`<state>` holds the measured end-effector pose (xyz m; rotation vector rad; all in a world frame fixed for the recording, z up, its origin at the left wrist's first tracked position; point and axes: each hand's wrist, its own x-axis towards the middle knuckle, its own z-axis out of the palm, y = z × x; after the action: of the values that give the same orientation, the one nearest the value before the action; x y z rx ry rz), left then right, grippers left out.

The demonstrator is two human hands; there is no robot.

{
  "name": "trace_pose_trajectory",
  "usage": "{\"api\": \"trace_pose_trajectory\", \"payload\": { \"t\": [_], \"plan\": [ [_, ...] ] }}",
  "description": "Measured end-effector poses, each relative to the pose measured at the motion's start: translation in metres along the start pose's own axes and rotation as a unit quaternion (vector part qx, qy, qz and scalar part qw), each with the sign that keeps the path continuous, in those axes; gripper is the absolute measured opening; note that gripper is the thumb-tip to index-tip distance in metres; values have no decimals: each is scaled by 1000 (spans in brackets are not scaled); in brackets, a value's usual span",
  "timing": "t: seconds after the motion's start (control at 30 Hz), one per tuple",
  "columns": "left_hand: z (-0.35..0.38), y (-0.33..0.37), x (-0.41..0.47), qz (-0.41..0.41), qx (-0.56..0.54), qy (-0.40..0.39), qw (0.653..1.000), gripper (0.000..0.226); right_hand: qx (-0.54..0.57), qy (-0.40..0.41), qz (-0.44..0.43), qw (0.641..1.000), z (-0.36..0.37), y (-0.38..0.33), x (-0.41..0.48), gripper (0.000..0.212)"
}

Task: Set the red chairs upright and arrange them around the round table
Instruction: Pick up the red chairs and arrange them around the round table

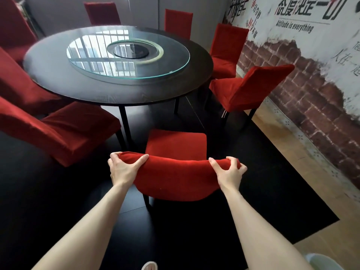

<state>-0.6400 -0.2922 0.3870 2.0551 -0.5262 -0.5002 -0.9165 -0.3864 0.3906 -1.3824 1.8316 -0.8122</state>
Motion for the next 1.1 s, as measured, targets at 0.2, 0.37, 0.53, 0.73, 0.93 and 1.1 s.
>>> {"api": "trace_pose_trajectory", "payload": {
  "t": [0.2,0.37,0.53,0.73,0.93,1.1],
  "plan": [
    [-5,-2,-11,-11,6,18,1000,85,7,-9,-10,1000,-4,7,-7,61],
    [-3,0,-18,-10,8,33,999,84,15,-27,-21,999,-11,8,-2,57],
    [5,-4,-41,-25,-11,57,998,86,11,-58,-36,998,-24,9,19,50],
    [3,-7,-60,-40,-14,81,996,85,2,-85,-56,995,-26,14,23,53],
    [9,-14,-92,-45,-11,128,991,84,13,-101,-68,993,-34,20,29,69],
    [29,-14,-109,-67,-89,139,984,93,38,-105,-70,991,-33,23,23,86]
  ]
}}
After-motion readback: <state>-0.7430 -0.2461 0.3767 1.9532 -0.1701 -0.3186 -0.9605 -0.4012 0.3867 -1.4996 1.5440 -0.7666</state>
